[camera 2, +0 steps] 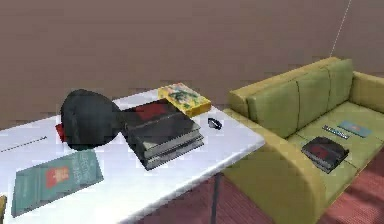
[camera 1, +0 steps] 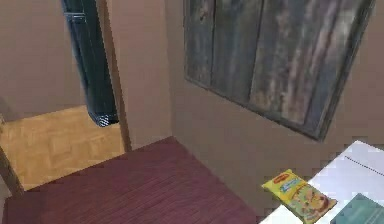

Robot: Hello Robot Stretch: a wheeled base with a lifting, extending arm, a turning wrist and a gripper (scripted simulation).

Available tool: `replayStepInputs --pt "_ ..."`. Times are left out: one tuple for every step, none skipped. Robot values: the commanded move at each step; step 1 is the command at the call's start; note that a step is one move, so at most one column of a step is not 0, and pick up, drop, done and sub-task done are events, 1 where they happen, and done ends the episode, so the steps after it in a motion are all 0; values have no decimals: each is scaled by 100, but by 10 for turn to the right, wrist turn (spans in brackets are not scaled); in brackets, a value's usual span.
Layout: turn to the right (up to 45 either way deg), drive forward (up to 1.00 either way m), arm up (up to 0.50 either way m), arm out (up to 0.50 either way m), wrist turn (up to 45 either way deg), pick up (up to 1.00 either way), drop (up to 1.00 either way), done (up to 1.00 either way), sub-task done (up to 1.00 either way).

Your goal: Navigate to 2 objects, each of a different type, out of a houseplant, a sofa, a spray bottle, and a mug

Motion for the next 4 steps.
replayStepInputs --pt "-210 0 0 0 0 0 0 0 0" --pt "0 5 0 0 0 0 0 0 0" --pt "-180 0 0 0 0 0 0 0 0" --pt "0 100 0 0 0 0 0 0 0"
